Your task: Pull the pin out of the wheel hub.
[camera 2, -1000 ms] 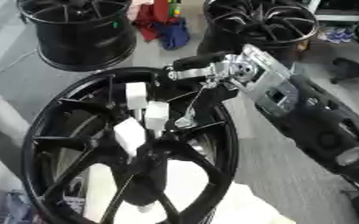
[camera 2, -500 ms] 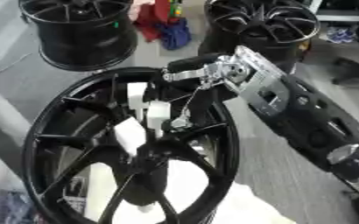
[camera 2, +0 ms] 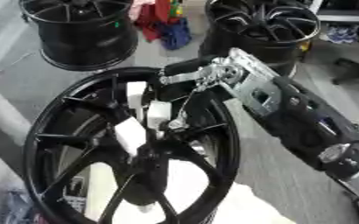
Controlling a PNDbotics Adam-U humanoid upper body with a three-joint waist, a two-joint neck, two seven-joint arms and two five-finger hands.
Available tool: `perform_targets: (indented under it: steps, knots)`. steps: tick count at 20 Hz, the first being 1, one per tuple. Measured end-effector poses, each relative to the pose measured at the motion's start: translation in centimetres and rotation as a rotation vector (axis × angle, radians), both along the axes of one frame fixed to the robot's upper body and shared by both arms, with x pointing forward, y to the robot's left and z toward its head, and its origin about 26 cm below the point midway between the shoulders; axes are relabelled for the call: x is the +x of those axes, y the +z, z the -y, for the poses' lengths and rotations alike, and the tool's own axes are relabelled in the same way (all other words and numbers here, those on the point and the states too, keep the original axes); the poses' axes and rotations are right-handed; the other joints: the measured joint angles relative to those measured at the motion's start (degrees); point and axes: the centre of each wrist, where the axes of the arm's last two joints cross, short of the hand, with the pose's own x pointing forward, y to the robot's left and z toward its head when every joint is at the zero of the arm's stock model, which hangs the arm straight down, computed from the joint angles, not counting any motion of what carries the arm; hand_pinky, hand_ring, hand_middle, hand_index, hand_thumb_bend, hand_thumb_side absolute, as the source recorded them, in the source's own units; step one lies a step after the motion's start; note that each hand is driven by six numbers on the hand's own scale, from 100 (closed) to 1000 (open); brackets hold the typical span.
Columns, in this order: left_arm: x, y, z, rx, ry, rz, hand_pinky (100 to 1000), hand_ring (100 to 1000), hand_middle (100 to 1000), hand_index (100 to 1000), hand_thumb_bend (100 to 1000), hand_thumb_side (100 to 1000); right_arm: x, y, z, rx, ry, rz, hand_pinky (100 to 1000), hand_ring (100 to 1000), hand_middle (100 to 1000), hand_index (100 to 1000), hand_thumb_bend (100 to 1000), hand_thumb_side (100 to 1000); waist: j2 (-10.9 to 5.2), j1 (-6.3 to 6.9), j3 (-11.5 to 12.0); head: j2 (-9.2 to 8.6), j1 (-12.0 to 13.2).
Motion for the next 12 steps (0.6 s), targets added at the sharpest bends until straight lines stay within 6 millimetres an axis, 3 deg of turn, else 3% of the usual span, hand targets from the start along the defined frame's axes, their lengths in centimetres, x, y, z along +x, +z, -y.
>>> perform_targets:
  steps: [12]
  knots:
    - [0.02,0.03,0.01,0.000,-0.001,0.002,629,683,720,787,359,348,-0.19,-0.30,0.33,-0.064,0.001,0.028,671,644,680,801,275,305,0.02,-0.02,0.0,0.00,-0.1]
